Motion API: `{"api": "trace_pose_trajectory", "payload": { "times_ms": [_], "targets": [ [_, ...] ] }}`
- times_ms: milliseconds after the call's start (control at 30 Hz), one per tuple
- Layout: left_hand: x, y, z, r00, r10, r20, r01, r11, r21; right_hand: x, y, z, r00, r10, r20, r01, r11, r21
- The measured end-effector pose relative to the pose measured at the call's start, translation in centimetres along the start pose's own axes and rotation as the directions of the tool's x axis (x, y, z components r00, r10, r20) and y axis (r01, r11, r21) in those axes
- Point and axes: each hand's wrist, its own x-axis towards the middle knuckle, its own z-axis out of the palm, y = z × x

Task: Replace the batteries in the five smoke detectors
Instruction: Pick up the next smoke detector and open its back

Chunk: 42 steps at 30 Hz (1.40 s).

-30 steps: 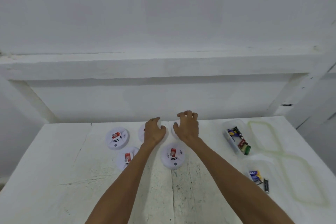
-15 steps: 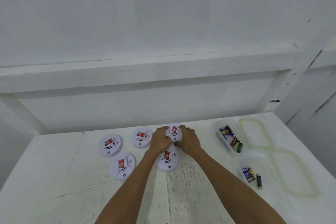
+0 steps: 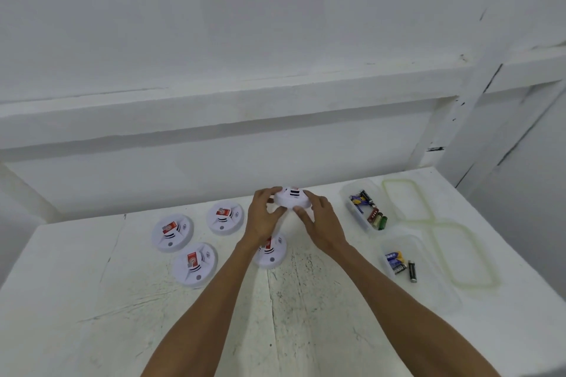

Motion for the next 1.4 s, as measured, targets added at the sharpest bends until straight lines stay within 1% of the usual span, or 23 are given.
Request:
{"api": "trace_pose_trajectory", "payload": {
  "times_ms": [133, 200, 333, 433, 500, 600, 667, 700, 800, 833, 900, 967, 1033, 1067, 1133, 1200, 1233, 1300, 1400],
  "targets": [
    [-1.2, 1.1, 2.1, 0.998, 0.043, -0.044, -0.047, 0.995, -0.091, -1.3, 0.1, -2.0, 0.986, 0.081, -0.143, -0.069, 0.994, 0.088],
    [-1.7, 1.6, 3.3, 0.998, 0.037, -0.043, -0.043, 0.989, -0.141, -2.0, 0.1, -3.1, 0.975, 0.139, -0.175, -0.117, 0.985, 0.127],
    [-3.4, 2.4, 5.8, 1.000, -0.023, -0.007, 0.019, 0.953, -0.301, -4.1, 1.2, -3.4, 0.951, 0.263, -0.160, -0.233, 0.954, 0.187],
    [-4.7, 2.3, 7.6, 0.995, -0.095, 0.038, 0.102, 0.901, -0.421, -5.8, 2.0, -3.3, 0.916, 0.350, -0.193, -0.305, 0.925, 0.228],
    [-5.9, 1.8, 8.7, 0.989, -0.128, 0.073, 0.147, 0.858, -0.492, -6.8, 2.2, -3.4, 0.899, 0.393, -0.193, -0.343, 0.906, 0.249],
    [-7.7, 0.9, 9.8, 0.987, -0.136, 0.081, 0.158, 0.804, -0.573, -8.0, 2.6, -3.4, 0.893, 0.423, -0.155, -0.379, 0.891, 0.249],
    [-8.6, 0.5, 10.1, 0.980, -0.166, 0.107, 0.196, 0.747, -0.636, -8.7, 2.7, -3.4, 0.893, 0.433, -0.122, -0.397, 0.886, 0.239],
    [-8.9, 0.3, 10.4, 0.974, -0.176, 0.142, 0.225, 0.696, -0.682, -9.0, 2.9, -3.3, 0.890, 0.444, -0.103, -0.413, 0.881, 0.229],
    [-9.7, 0.0, 10.7, 0.931, -0.190, 0.311, 0.365, 0.479, -0.798, -9.8, 3.2, -2.7, 0.882, 0.469, -0.048, -0.451, 0.869, 0.203],
    [-9.9, -0.1, 10.7, 0.913, -0.177, 0.367, 0.408, 0.423, -0.809, -10.0, 3.3, -2.5, 0.876, 0.480, -0.046, -0.463, 0.865, 0.193],
    [-10.1, -0.4, 10.5, 0.890, -0.153, 0.430, 0.455, 0.351, -0.818, -10.2, 3.2, -2.1, 0.862, 0.502, -0.067, -0.485, 0.857, 0.176],
    [-10.0, -0.8, 10.4, 0.876, -0.129, 0.464, 0.481, 0.307, -0.822, -10.4, 2.8, -2.1, 0.863, 0.486, -0.137, -0.473, 0.873, 0.117],
    [-9.9, -0.8, 10.1, 0.865, -0.141, 0.482, 0.501, 0.299, -0.812, -10.5, 2.0, -2.5, 0.900, 0.378, -0.218, -0.375, 0.925, 0.055],
    [-9.9, -0.6, 10.0, 0.861, -0.153, 0.486, 0.508, 0.309, -0.804, -10.6, 1.7, -2.8, 0.923, 0.307, -0.233, -0.310, 0.950, 0.024],
    [-9.8, -0.5, 10.0, 0.856, -0.154, 0.493, 0.514, 0.350, -0.783, -10.5, 1.3, -3.2, 0.957, 0.201, -0.207, -0.221, 0.972, -0.077],
    [-9.8, -0.2, 10.0, 0.848, -0.111, 0.518, 0.520, 0.364, -0.773, -10.3, 1.2, -3.5, 0.969, 0.174, -0.174, -0.206, 0.962, -0.181],
    [-9.8, 0.0, 9.9, 0.841, -0.099, 0.531, 0.528, 0.357, -0.770, -10.3, 1.2, -3.6, 0.970, 0.176, -0.169, -0.209, 0.957, -0.201],
    [-9.9, 0.2, 9.7, 0.829, -0.108, 0.549, 0.551, 0.326, -0.768, -10.3, 1.1, -3.7, 0.968, 0.185, -0.167, -0.212, 0.964, -0.161],
    [-10.0, 0.2, 9.8, 0.818, -0.118, 0.562, 0.571, 0.282, -0.771, -9.8, 0.6, -4.1, 0.962, 0.226, -0.151, -0.235, 0.971, -0.046]
  ]
}}
